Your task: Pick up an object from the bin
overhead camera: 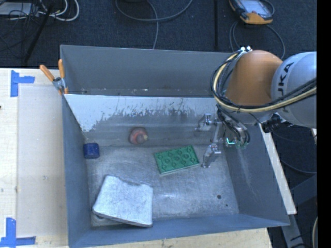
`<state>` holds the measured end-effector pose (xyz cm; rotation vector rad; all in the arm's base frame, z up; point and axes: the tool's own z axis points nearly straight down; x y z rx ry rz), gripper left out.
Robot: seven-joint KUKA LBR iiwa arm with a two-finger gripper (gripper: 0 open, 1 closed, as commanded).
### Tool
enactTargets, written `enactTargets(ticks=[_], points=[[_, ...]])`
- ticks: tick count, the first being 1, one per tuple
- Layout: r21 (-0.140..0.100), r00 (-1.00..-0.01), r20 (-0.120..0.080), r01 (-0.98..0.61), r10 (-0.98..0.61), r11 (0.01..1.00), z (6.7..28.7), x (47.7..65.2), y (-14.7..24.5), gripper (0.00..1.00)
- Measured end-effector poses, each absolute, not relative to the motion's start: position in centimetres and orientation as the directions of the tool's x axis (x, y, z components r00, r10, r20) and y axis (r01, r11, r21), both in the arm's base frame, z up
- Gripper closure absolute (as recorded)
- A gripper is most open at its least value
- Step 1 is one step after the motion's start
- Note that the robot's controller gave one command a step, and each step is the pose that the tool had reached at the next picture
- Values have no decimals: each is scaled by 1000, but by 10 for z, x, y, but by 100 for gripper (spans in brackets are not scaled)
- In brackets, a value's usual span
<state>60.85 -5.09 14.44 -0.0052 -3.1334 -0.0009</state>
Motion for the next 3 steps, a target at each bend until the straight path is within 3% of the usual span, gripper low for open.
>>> enactTargets(ticks=[1,2,3], points=[[1,-995,-9,94,94,996,84,585,-40,0],[0,-996,-8,92,92,996,83,585,-40,100],[2,-995,-7,104,104,995,187,572,-27,100]])
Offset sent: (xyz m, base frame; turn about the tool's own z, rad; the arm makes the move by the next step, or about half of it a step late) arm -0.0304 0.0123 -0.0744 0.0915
